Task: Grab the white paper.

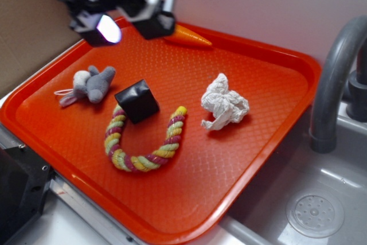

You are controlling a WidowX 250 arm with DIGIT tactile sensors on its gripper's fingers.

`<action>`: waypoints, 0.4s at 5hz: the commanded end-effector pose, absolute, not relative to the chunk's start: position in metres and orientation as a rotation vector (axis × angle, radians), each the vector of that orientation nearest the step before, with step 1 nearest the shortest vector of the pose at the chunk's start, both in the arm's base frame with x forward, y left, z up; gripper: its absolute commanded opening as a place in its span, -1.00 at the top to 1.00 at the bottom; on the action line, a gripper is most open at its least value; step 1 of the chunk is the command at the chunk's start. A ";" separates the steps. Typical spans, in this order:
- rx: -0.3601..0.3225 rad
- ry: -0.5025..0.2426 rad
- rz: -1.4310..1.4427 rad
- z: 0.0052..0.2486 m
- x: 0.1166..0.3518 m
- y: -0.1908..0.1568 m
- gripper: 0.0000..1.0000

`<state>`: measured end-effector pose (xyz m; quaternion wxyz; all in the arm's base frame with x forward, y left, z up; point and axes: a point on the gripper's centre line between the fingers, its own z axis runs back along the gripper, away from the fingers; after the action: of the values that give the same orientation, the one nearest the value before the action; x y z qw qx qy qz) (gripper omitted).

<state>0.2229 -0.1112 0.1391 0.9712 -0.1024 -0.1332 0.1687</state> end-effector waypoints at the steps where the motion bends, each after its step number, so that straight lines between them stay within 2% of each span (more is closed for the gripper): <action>1: -0.220 -0.262 0.346 0.111 0.245 -0.155 -1.00; 2: -0.189 -0.266 0.348 0.089 0.255 -0.167 -1.00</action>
<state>0.2474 -0.1594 0.0721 0.9758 -0.0720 -0.1114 0.1739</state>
